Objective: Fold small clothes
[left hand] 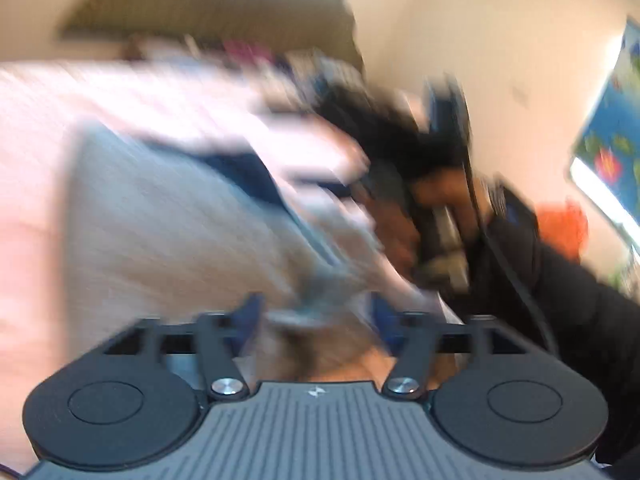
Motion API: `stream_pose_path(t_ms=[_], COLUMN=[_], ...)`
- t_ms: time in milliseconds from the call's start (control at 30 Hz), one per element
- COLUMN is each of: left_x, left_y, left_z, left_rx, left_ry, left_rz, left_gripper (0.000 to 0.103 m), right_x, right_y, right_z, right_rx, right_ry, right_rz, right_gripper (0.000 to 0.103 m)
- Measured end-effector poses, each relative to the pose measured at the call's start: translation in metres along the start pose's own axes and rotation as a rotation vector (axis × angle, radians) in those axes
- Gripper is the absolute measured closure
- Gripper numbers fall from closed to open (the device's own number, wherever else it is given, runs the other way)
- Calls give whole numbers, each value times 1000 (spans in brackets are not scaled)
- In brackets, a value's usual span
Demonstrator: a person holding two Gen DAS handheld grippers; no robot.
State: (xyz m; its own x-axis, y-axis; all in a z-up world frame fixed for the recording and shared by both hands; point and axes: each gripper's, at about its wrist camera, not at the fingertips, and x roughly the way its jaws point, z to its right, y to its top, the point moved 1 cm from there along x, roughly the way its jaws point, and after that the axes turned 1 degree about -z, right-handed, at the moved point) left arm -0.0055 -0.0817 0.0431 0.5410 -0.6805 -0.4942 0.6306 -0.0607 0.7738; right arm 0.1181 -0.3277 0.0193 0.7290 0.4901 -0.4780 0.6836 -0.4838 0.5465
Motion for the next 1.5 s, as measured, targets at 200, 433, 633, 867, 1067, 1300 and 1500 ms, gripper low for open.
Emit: stream_pose_path(t_ms=[200,433,633,867,1067,1300,1500], left_x=[-30,45,45,3,-32,-56,-59], left_y=[40,52,62,109,111,17,17], left_z=[-94,-181,-169,-203,-251,-224,-205], left_rx=[-283,-673,-540,-472,-544,-622,-523], left_ry=[121,-17,50,182,351,129,173], left_rz=[140,-17,-64,33,49,-82,-91], left_gripper=[2,14,75,75,58,36,91], right_x=[36,68,70,108,126,89,75], right_y=[1,0,0,13,1,-65,-85], right_z=[11,-5,-23,-75,-85,-72,-86], right_rx=[24,-7,-50,-19,41,-71,-146], right_ry=[-35,-54,-55,75,34,32,39], right_rz=[-146,-159,-140,-67,-62,-308,-320], right_gripper=[20,51,77,77,26,32,84])
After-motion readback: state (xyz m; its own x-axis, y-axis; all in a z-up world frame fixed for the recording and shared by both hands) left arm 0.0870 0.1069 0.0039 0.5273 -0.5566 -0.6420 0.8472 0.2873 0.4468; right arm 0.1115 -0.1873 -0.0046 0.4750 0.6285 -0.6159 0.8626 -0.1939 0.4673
